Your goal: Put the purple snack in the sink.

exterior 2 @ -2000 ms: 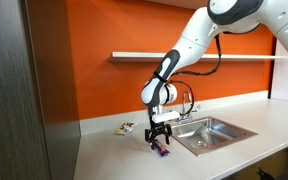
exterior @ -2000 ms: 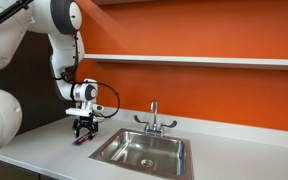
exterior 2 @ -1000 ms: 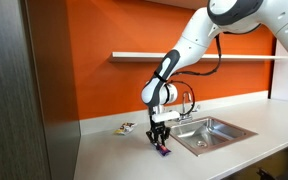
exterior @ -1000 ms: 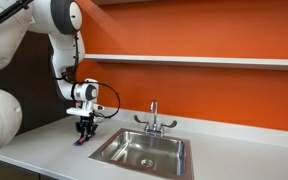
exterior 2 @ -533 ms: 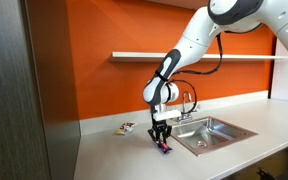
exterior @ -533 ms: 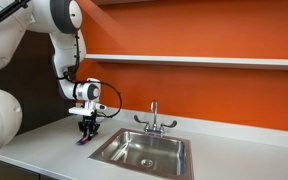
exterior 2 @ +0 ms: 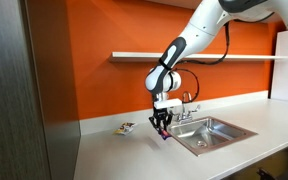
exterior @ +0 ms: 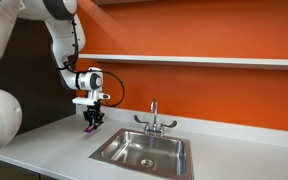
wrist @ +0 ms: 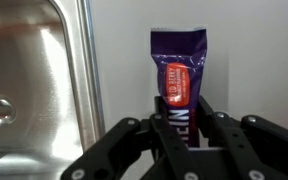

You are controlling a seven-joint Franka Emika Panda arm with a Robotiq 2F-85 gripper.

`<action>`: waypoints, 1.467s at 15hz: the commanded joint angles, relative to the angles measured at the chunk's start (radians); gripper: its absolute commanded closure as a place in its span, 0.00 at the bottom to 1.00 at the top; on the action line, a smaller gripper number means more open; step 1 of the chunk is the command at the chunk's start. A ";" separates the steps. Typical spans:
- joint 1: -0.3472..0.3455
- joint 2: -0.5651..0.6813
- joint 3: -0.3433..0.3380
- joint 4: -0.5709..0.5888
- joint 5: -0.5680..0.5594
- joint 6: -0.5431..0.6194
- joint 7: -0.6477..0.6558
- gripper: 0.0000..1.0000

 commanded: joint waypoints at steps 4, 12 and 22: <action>-0.027 -0.107 -0.034 -0.068 -0.033 -0.027 0.044 0.91; -0.128 -0.164 -0.114 -0.136 -0.032 -0.001 0.039 0.91; -0.253 -0.118 -0.208 -0.112 -0.026 0.015 0.025 0.91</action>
